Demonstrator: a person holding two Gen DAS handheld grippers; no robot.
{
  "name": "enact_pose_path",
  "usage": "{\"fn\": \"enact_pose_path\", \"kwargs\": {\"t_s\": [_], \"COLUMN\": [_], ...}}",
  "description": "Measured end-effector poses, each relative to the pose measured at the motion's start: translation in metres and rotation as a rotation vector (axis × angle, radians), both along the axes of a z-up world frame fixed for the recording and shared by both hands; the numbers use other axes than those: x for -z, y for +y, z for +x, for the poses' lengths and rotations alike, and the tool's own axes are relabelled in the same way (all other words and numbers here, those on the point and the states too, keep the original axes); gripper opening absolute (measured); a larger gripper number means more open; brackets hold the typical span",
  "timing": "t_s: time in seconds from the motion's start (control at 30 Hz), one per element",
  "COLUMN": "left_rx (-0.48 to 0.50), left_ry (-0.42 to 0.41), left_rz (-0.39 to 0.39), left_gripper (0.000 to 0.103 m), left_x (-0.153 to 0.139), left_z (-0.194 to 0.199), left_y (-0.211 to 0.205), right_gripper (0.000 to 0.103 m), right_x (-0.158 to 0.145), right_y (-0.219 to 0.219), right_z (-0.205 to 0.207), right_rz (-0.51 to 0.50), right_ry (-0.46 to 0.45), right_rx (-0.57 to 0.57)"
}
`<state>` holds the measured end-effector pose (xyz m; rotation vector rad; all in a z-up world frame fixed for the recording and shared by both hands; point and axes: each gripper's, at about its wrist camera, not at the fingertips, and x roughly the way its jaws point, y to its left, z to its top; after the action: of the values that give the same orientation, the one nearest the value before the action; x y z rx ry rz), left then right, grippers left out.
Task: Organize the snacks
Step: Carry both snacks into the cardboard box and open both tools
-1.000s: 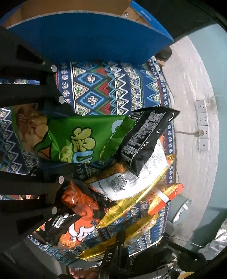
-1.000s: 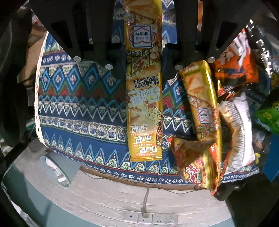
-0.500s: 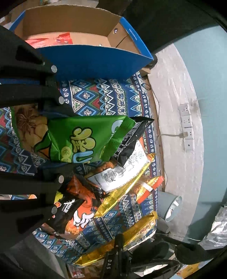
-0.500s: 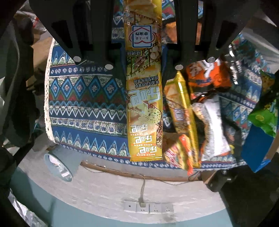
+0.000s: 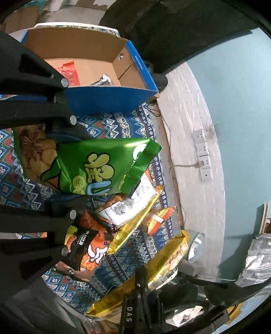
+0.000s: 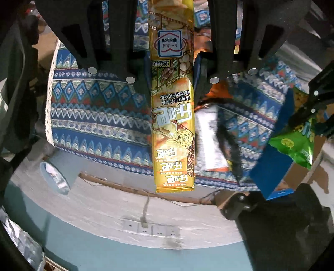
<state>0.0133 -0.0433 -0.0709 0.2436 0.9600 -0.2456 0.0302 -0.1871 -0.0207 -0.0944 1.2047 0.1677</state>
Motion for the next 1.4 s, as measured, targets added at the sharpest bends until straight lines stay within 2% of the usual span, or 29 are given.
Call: {"fn": "enact_pose_path", "kwargs": {"t_s": [0.37,0.67,1.4], "left_rx": [-0.056,-0.132,-0.303], "left_ry": [-0.021,-0.052,-0.052], "left_rz": [-0.046,-0.032,-0.046], "left_gripper": [0.039,0.039,0.039], "left_x": [-0.017,-0.023,-0.017], "left_z": [0.001,-0.003,0.005], "left_y": [0.031,0.069,0.16], "right_gripper": [0.029,0.029,0.029], "right_x": [-0.012,-0.02,-0.014], "right_y": [0.057,0.113,0.23], "right_z": [0.009,0.021,0.047], "right_rz": [0.049,0.08,0.114], "right_ry": [-0.007,-0.017,0.009], "right_rx": [-0.097,-0.182,-0.328]}}
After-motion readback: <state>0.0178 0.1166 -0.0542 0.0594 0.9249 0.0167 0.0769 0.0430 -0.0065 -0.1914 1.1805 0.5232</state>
